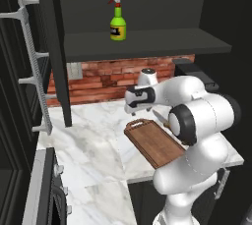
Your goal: Move the cutting board and knife to the sink. Then move spray from the cabinet to the counter.
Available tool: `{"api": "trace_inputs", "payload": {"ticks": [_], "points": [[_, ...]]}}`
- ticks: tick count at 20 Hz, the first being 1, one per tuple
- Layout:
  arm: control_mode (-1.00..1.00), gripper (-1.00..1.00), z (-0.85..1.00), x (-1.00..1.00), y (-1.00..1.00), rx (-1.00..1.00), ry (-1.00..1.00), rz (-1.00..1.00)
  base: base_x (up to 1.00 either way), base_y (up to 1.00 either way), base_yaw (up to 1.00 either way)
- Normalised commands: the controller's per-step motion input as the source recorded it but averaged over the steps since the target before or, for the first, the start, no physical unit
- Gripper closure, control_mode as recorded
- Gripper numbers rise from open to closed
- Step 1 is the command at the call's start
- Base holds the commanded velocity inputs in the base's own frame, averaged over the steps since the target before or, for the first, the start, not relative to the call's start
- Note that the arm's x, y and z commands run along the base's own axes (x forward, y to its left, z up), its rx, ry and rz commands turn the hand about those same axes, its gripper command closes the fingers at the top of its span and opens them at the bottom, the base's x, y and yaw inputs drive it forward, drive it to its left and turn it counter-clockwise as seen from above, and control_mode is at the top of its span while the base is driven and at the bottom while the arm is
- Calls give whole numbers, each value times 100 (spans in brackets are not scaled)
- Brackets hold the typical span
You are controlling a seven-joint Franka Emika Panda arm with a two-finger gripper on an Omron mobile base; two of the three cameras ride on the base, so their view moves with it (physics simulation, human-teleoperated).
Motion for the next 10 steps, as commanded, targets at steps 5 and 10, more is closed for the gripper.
{"api": "trace_inputs", "payload": {"ticks": [5,10], "points": [[-100,-100,-36,34,11,0,0,0,0,0,0],[-100,-100,-33,23,11,0,0,0,0,0,0]]}}
